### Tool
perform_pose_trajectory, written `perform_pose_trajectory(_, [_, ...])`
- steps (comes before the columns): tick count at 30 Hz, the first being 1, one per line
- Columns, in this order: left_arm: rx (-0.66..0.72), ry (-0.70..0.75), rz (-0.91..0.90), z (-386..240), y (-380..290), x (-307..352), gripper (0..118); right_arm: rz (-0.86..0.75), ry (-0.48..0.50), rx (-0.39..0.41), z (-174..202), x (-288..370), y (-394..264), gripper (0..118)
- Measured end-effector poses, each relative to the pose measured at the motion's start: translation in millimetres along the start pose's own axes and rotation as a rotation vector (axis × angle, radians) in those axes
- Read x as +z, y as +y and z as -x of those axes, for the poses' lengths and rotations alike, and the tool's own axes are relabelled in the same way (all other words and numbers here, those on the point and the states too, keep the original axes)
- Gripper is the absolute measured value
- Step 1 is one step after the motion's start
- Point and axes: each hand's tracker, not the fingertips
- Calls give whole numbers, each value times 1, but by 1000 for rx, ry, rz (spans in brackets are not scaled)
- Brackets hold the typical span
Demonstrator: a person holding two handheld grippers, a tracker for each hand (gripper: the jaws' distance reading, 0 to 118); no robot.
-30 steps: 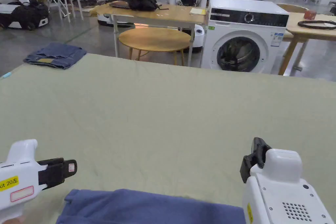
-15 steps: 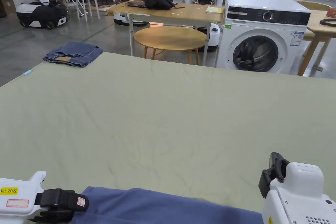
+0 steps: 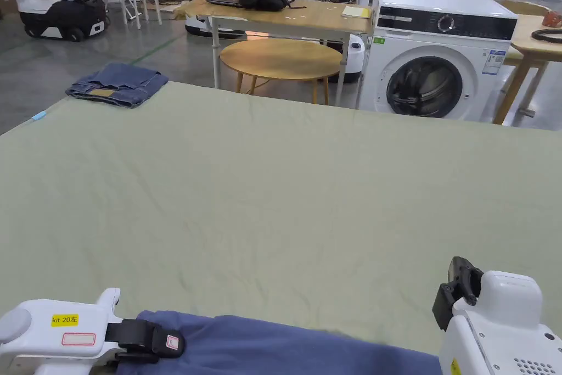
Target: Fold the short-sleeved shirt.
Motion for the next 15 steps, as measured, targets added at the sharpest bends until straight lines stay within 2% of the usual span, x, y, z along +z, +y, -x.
perform_pose_trajectory(2, [-31,44,-29,-9,-3,4,3,4,-1,2,0,0,-1,0])
perform_pose_trajectory(12, [-104,49,-89,-42,7,48,1,0,-4,16,-5,0,1,0])
perform_pose_trajectory(15, [-142,107,-123,-53,13,70,1,-5,-3,12,-7,-1,3,0])
